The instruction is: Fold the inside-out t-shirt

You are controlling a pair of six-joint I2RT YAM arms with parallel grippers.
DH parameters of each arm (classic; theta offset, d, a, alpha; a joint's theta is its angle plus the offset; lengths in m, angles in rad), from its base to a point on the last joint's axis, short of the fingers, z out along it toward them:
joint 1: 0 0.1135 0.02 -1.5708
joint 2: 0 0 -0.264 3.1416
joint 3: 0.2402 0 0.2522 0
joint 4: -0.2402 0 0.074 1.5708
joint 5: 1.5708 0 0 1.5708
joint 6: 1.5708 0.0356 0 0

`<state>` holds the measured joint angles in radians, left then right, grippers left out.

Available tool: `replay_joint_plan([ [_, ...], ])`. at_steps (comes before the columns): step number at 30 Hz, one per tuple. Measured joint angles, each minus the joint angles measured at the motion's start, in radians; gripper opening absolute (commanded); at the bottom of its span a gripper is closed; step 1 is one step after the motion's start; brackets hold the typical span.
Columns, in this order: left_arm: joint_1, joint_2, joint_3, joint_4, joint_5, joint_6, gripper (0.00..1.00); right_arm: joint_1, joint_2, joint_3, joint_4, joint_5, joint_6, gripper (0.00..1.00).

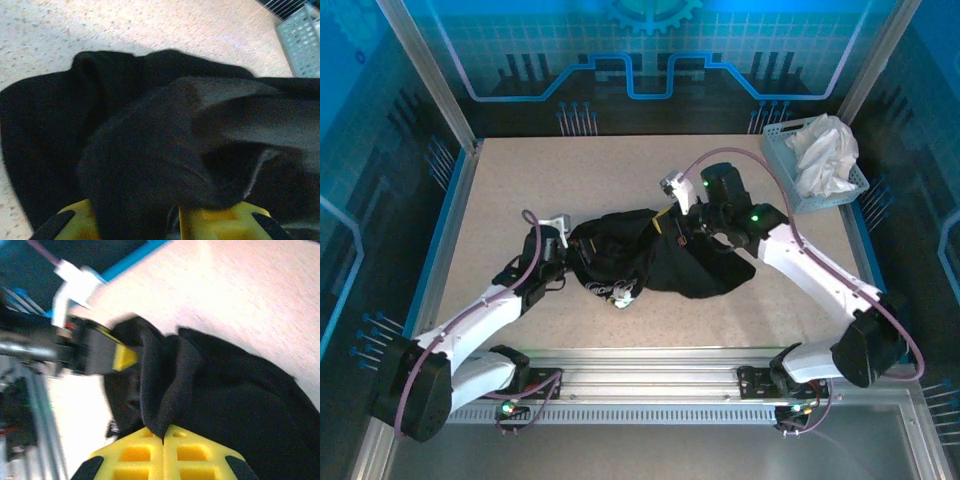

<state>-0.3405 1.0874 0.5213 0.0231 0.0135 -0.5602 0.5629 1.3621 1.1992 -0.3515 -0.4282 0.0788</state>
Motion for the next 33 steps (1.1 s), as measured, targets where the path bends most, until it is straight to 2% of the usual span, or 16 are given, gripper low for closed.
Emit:
replay_joint_plan([
  [3, -0.010, -0.003, 0.017, -0.054, -0.042, 0.007, 0.61, 0.000, 0.018, -0.005, 0.024, -0.064, 0.028, 0.00],
  [6, -0.086, -0.058, 0.021, -0.121, -0.125, 0.029, 0.66, -0.001, 0.047, -0.017, 0.023, -0.094, 0.044, 0.00],
  [9, -0.200, -0.124, 0.028, -0.145, -0.167, 0.064, 0.67, -0.002, 0.057, -0.024, 0.024, -0.106, 0.055, 0.00],
  [12, -0.270, -0.114, 0.063, -0.146, -0.171, 0.094, 0.67, -0.003, 0.058, -0.024, 0.024, -0.112, 0.061, 0.00],
  [19, -0.299, 0.035, 0.124, -0.130, -0.160, 0.119, 0.65, -0.007, 0.058, -0.024, 0.024, -0.113, 0.069, 0.00],
  [21, -0.299, 0.083, 0.140, -0.119, -0.142, 0.126, 0.60, -0.013, 0.058, -0.024, 0.024, -0.111, 0.080, 0.00],
  [22, -0.299, 0.112, 0.152, -0.108, -0.130, 0.130, 0.54, -0.018, 0.058, -0.024, 0.024, -0.111, 0.089, 0.00],
  [24, -0.299, 0.161, 0.174, -0.088, -0.109, 0.141, 0.38, -0.025, 0.058, -0.024, 0.026, -0.111, 0.107, 0.00],
  [27, -0.299, 0.223, 0.201, -0.069, -0.081, 0.164, 0.07, -0.028, 0.058, -0.024, 0.032, -0.111, 0.129, 0.00],
  [28, -0.296, 0.233, 0.208, -0.069, -0.064, 0.168, 0.00, -0.032, 0.057, -0.027, 0.034, -0.108, 0.139, 0.00],
  [31, -0.259, 0.214, 0.207, -0.040, 0.018, 0.171, 0.00, -0.056, 0.030, -0.055, 0.029, -0.059, 0.160, 0.02],
  [33, -0.195, 0.150, 0.175, 0.021, 0.114, 0.147, 0.00, -0.062, -0.008, -0.077, 0.005, 0.045, 0.156, 0.04],
])
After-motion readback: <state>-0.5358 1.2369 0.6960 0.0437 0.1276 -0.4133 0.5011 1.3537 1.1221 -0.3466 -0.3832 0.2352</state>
